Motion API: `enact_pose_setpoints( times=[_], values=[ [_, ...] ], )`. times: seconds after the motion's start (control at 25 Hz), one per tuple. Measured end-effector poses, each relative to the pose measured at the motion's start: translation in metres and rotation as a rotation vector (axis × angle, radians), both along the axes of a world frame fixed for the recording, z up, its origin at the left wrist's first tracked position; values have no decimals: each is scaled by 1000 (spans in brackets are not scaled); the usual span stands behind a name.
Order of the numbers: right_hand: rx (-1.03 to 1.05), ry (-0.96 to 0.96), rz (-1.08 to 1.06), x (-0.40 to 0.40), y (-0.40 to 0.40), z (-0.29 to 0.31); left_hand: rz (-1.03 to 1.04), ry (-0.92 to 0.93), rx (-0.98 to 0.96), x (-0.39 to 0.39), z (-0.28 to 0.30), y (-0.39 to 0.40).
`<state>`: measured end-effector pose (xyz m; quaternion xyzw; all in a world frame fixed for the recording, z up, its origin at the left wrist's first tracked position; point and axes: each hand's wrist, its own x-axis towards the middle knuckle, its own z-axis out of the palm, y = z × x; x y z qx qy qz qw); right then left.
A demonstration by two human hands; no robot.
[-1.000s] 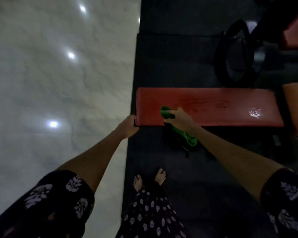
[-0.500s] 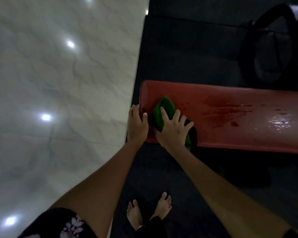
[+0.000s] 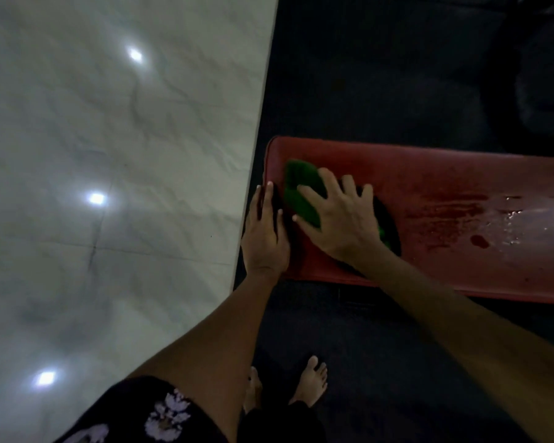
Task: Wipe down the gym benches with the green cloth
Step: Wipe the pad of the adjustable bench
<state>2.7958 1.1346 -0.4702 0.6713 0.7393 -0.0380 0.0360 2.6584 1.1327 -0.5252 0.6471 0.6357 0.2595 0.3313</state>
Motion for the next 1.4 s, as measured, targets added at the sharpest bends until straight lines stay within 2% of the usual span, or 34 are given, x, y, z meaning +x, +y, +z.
enact_pose_setpoints(
  times=[0.04,0.16,0.2,0.24,0.32,0.36,0.4,0.52,0.6,0.72,0.8,0.92,0.96,1.08,1.12,1.16,1.2,1.24,1.28,1.32,1.4],
  values=[
    [-9,0,-11,11,10,0,3,0,-16,1,0,1],
    [-4,75,-474,24,38,4,9,0,-54,6,3,4],
    [9,84,-510,14,41,5,11,-7,-62,5,3,4],
    [17,74,-413,0,41,4,13,-18,-74,2,2,3],
    [-73,47,-67,-12,40,5,19,-44,-107,-2,2,2],
    [-109,48,8,-4,46,6,13,-52,-124,-2,2,3],
    [-124,47,-38,7,54,7,3,-63,-139,-1,3,4],
    [-99,71,-409,14,75,8,-5,-204,-210,-1,13,14],
    [-83,23,-368,-10,69,8,69,-368,-287,-12,14,25],
    [-57,5,-101,-45,25,3,197,-557,-403,-28,11,52],
    [-28,6,25,-55,-20,-4,200,-503,-428,-30,12,71],
    [-10,-14,116,-27,-59,-9,27,-292,-397,-18,22,85],
    [10,3,17,-13,-59,-8,-27,-260,-372,-12,27,85],
    [21,81,-574,-14,-40,0,-105,-149,-257,5,29,74],
    [5,79,-656,-27,-36,-1,-99,-119,-241,10,29,69],
    [10,54,-599,-39,-37,-2,-84,-95,-228,12,26,64],
    [30,27,-449,-43,-40,-1,-72,-73,-209,14,24,60],
    [26,20,-311,-31,-39,-1,-62,-44,-184,15,21,58],
    [4,56,-279,-10,-33,0,-53,-11,-159,17,18,57],
    [-33,94,-370,10,-25,3,-46,14,-145,18,15,57],
    [-48,118,-757,39,-8,4,-49,32,-152,20,10,56]
  ],
)
